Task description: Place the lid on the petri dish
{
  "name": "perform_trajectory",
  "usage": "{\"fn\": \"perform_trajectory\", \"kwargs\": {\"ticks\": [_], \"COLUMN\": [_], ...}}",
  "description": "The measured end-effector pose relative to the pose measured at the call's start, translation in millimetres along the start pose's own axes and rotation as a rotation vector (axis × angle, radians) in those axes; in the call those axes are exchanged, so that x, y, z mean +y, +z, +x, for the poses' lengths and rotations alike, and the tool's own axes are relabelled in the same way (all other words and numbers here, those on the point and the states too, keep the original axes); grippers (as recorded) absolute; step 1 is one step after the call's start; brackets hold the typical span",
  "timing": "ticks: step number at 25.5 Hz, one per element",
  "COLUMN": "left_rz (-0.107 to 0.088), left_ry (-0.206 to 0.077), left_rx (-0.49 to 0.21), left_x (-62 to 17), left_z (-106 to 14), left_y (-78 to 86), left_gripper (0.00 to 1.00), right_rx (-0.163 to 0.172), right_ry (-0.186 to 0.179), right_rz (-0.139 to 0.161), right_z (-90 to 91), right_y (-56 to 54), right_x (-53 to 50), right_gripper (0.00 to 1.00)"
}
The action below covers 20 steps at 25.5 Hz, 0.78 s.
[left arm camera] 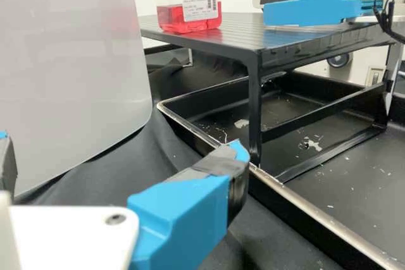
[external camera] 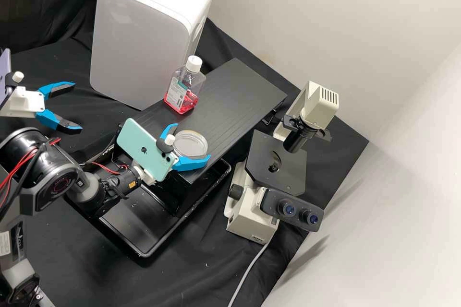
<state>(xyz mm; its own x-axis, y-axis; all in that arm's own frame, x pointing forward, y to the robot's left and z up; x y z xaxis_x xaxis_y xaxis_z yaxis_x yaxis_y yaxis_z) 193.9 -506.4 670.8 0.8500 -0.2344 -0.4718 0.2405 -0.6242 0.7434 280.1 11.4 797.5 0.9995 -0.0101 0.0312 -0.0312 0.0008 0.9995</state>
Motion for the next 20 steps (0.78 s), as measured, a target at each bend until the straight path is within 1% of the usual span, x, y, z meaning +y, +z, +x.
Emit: {"fn": "perform_trajectory", "kwargs": {"ticks": [1, 2, 3, 5, 6, 7, 8, 10, 12, 13, 16, 18, 20], "left_rz": [0.002, 0.012, 0.018, 0.032, 0.035, 0.035, 0.028, 0.027, 0.028, 0.028, 0.029, 0.029, 0.029], "left_ry": [0.0, 0.0, 0.002, 0.009, 0.016, 0.022, 0.024, 0.024, 0.024, 0.024, 0.023, 0.023, 0.023], "left_rx": [0.002, 0.002, -0.005, -0.029, -0.038, -0.036, -0.034, -0.034, -0.035, -0.036, -0.04, -0.04, -0.04], "left_x": [0.0, 0.0, 0.5, 3.3, 5.3, 6.8, 7.3, 7.5, 7.5, 7.5, 7.4, 7.4, 7.4], "left_z": [0.0, 0.0, -0.1, -0.1, -0.5, -0.6, -0.6, -0.5, -0.5, -0.5, -0.5, -0.5, -0.5], "left_y": [-0.2, -0.2, 0.1, -0.8, -0.8, -1.9, -2.6, -3.3, -3.2, -3.1, -2.8, -2.8, -2.8], "left_gripper": [1.0, 1.0, 1.0, 1.0, 1.0, 1.0, 1.0, 1.0, 1.0, 1.0, 1.0, 1.0, 1.0], "right_rx": [-0.005, -0.011, -0.012, -0.019, -0.022, -0.028, -0.029, -0.03, -0.025, -0.028, -0.02, -0.022, -0.022], "right_ry": [-0.005, -0.009, -0.01, 0.005, 0.012, 0.021, 0.022, 0.022, 0.023, 0.022, 0.035, 0.041, 0.042], "right_rz": [-0.002, -0.009, -0.016, -0.024, -0.018, -0.014, -0.014, -0.011, 0.005, 0.02, 0.062, 0.086, 0.1], "right_z": [-1.5, -3.8, -6.5, -12.0, -14.7, -18.0, -20.5, -24.7, -27.9, -29.9, -34.4, -37.7, -41.0], "right_y": [1.0, 1.9, 0.7, -1.1, -2.1, -1.5, -1.0, -0.8, -0.7, 0.4, 1.4, 1.9, 2.9], "right_x": [-0.9, -2.0, -2.7, -1.5, -1.2, -0.1, -0.2, 0.2, 1.7, 2.5, 8.0, 9.9, 11.2], "right_gripper": [1.0, 1.0, 1.0, 1.0, 1.0, 1.0, 1.0, 1.0, 1.0, 1.0, 1.0, 1.0, 1.0]}}
